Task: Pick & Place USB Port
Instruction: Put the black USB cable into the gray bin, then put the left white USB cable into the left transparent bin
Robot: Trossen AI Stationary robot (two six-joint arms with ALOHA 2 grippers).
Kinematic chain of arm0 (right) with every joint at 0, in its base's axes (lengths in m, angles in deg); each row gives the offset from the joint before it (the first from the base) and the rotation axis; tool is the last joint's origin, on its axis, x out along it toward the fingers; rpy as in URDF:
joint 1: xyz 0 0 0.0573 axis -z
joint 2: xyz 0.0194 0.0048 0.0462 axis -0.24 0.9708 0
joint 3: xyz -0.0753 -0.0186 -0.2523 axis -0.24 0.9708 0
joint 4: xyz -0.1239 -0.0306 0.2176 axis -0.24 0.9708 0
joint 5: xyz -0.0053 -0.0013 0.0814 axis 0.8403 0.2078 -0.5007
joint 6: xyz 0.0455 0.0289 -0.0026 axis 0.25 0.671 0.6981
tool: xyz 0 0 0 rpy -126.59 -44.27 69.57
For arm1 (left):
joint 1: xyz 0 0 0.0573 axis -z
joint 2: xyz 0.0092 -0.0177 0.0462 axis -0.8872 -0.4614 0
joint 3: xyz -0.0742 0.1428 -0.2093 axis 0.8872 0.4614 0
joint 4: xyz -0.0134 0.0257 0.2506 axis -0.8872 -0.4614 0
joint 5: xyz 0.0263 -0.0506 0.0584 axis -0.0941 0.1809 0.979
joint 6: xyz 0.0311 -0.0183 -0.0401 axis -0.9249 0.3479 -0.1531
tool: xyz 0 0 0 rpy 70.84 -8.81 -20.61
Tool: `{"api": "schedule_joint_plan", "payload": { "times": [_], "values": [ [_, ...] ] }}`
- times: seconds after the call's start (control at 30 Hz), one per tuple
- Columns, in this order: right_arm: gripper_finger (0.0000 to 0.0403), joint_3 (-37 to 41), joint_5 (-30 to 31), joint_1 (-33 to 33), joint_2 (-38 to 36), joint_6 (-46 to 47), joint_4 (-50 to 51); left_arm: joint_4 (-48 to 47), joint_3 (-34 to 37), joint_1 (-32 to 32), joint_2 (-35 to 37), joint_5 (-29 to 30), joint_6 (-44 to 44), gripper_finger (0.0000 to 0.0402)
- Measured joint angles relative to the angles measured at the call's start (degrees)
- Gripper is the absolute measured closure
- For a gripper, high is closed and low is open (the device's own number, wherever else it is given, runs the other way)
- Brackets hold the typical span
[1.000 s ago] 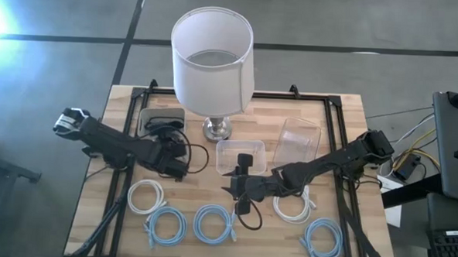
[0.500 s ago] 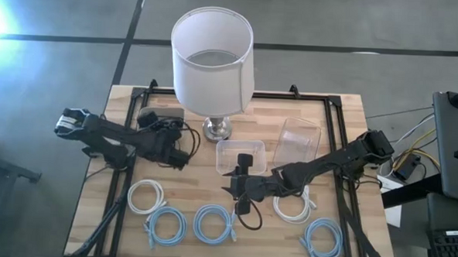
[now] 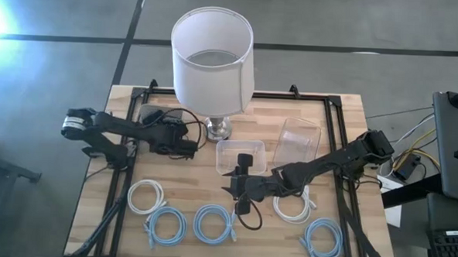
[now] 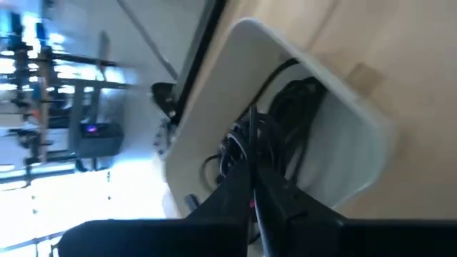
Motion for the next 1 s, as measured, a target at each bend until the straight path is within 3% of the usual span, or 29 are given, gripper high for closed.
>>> {"api": "schedule_joint_plan", "payload": {
  "times": [0.27, 0.57, 0.77, 1.0],
  "values": [
    [0.0218, 0.00, 0.01, -0.09, 0.00, 0.11, 0.03, 0.66, 0.12, -3.93, -3.19, -0.98, -0.56, 0.0311],
    [0.0218, 0.00, 0.00, -0.07, 0.00, -0.06, 0.03, 4.52, 0.23, -5.51, -5.75, -0.94, -10.60, 0.0228],
    [0.0218, 0.00, -0.01, -0.07, 0.00, 0.02, 0.04, 3.97, -1.44, -5.35, -4.54, -1.76, -12.66, 0.0185],
    [0.0218, 0.00, -0.02, -0.07, 0.00, 0.13, 0.09, 3.11, -4.57, -4.95, -1.40, -12.17, -12.30, 0.0173]
  ]
}}
